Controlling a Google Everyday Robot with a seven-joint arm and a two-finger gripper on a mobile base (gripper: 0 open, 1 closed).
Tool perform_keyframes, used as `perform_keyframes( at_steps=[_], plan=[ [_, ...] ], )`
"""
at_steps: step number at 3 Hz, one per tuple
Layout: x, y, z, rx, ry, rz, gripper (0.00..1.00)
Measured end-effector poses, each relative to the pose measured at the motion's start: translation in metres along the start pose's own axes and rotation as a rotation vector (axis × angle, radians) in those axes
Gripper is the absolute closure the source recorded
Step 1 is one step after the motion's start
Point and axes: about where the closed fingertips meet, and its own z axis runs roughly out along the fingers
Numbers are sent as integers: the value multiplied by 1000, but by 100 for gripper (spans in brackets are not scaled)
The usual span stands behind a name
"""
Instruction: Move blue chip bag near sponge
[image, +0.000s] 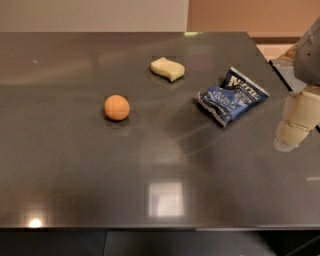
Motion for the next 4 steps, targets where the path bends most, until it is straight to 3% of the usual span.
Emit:
perform_keyframes(
  at_steps=[2, 4],
  plan=[
    [-5, -7, 2, -27, -20, -32, 0],
    [-26, -63, 36, -97, -72, -117, 0]
  ],
)
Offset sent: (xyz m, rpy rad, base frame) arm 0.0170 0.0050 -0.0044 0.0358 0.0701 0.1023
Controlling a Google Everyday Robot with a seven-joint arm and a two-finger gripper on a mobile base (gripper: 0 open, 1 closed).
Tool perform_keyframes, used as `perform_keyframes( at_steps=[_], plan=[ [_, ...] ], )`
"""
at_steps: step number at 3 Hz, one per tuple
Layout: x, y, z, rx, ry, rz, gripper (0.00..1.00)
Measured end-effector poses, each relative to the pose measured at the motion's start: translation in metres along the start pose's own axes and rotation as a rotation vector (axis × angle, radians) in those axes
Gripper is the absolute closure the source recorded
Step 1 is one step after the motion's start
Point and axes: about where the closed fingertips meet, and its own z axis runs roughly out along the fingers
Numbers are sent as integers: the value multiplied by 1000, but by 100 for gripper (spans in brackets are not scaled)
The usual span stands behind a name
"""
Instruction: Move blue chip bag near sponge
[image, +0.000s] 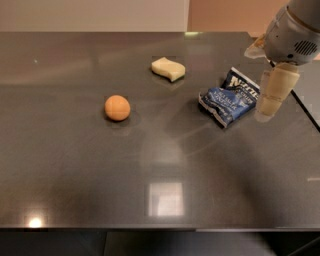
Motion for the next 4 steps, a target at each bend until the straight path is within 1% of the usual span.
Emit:
perform_keyframes(
  at_steps=[1, 2, 3, 4],
  plan=[
    [-8, -36, 25, -26, -34, -60, 0],
    [-9, -66, 57, -58, -48, -122, 0],
    [0, -89, 89, -89, -18, -172, 0],
    [18, -103, 113, -101, 37, -205, 0]
  ],
)
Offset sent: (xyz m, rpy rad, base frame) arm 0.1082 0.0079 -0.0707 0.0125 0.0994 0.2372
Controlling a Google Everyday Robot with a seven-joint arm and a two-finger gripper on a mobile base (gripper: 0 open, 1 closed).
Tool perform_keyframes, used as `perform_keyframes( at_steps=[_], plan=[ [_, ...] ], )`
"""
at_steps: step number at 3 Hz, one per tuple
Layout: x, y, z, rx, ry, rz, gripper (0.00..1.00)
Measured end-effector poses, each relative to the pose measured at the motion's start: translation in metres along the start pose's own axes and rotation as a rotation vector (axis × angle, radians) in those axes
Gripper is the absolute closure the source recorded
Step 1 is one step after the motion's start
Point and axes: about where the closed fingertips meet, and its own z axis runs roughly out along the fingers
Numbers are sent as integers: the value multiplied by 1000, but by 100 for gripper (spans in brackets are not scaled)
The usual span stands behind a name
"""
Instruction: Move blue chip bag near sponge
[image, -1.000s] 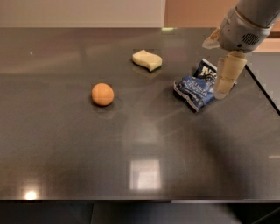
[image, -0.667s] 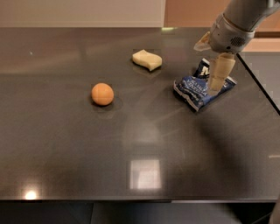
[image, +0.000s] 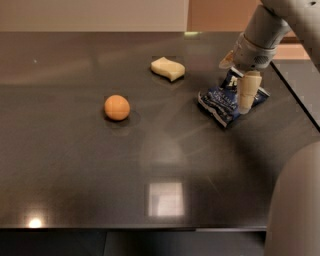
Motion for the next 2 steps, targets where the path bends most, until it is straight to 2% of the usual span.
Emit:
perform_keyframes(
  at_steps=[1, 2],
  plan=[
    [18, -4, 16, -13, 45, -19, 0],
    [30, -1, 25, -27, 67, -42, 17]
  ],
)
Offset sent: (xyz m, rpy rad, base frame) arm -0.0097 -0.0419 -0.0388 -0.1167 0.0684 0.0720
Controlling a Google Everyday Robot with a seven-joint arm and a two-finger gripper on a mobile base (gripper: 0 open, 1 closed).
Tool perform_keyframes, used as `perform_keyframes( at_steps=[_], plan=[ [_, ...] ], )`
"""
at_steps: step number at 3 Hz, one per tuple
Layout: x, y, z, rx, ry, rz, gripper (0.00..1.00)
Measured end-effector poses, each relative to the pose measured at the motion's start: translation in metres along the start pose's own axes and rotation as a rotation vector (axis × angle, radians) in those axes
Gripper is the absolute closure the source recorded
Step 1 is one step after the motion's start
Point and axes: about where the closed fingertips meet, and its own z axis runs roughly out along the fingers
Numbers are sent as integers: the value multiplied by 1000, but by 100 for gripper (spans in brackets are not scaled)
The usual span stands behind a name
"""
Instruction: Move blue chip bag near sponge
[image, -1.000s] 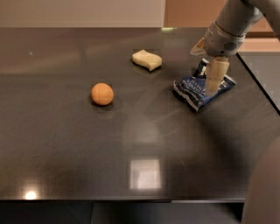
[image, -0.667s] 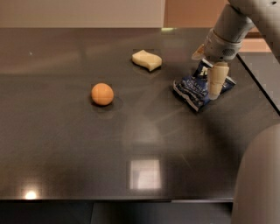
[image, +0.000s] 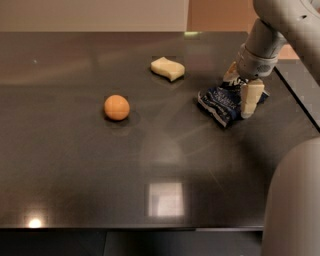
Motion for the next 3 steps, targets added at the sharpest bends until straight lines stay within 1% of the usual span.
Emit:
perform_keyframes(
  at_steps=[1, 2, 3],
  plan=[
    [3, 5, 6, -18, 4, -24, 42],
    [-5, 5, 0, -9, -10, -44, 64],
    [-29, -3, -18, 29, -46, -93, 87]
  ],
)
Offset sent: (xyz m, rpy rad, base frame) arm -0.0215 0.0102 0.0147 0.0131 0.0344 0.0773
